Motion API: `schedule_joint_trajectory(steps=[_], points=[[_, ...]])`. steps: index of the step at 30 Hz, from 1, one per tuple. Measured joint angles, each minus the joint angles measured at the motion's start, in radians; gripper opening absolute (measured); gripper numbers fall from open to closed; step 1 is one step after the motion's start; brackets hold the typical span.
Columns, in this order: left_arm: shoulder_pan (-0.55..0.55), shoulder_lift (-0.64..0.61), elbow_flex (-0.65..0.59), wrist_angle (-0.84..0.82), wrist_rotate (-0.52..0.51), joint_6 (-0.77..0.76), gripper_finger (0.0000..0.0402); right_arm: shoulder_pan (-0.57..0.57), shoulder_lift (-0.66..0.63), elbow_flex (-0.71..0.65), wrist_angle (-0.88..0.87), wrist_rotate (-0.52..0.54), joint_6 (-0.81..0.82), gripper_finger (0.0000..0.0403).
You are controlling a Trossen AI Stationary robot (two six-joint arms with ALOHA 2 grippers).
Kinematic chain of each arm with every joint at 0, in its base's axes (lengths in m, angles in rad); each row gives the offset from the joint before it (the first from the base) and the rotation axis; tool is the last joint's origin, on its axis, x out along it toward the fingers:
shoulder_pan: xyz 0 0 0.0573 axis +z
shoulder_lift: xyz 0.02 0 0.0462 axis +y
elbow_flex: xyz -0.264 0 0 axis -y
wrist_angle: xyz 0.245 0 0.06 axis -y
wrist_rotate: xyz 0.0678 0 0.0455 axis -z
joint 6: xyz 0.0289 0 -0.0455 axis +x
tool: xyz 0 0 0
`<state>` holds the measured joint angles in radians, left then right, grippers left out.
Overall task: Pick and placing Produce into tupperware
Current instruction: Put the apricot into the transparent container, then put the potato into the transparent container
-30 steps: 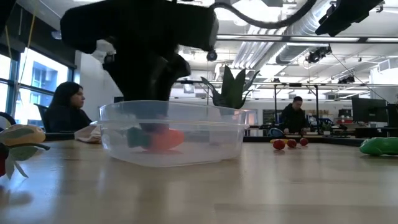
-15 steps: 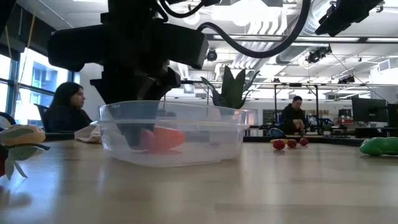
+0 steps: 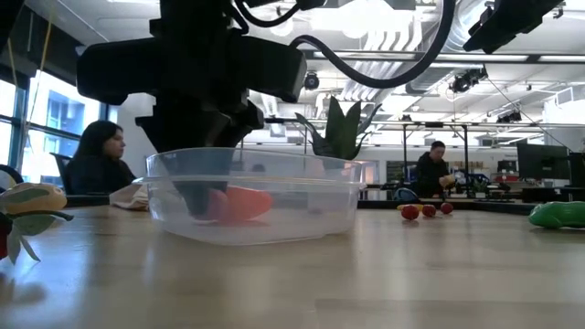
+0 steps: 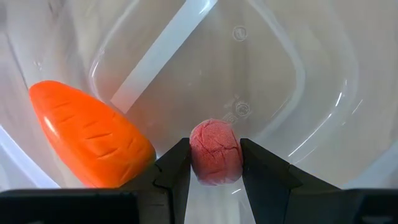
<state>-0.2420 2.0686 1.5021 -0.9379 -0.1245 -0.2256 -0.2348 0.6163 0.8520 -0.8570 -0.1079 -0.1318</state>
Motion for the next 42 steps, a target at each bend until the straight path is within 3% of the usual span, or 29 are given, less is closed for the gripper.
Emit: schedule_joint_trajectory(steps=[5, 18, 27, 35, 39, 42], points=[[0.0, 0.0, 0.0, -0.006, 0.0, -0.009, 0.0129, 0.0, 0.0, 0.0, 0.0, 0.0, 0.0, 0.0], [0.0, 0.0, 0.0, -0.006, 0.0, -0.018, 0.0214, 0.0, 0.0, 0.0, 0.0, 0.0, 0.0, 0.0], [0.0, 0.0, 0.005, -0.023, 0.004, -0.016, 0.0203, 0.0, 0.0, 0.0, 0.0, 0.0, 0.0, 0.0], [0.0, -0.001, 0.1, -0.119, 0.003, -0.042, 0.0188, 0.0, 0.0, 0.0, 0.0, 0.0, 0.0, 0.0], [0.0, -0.001, 0.156, -0.206, -0.007, -0.061, 0.0187, 0.0, 0.0, 0.0, 0.0, 0.0, 0.0, 0.0], [0.0, -0.001, 0.201, -0.34, -0.081, -0.131, 0.0185, 0.0, 0.0, 0.0, 0.0, 0.0, 0.0, 0.0]])
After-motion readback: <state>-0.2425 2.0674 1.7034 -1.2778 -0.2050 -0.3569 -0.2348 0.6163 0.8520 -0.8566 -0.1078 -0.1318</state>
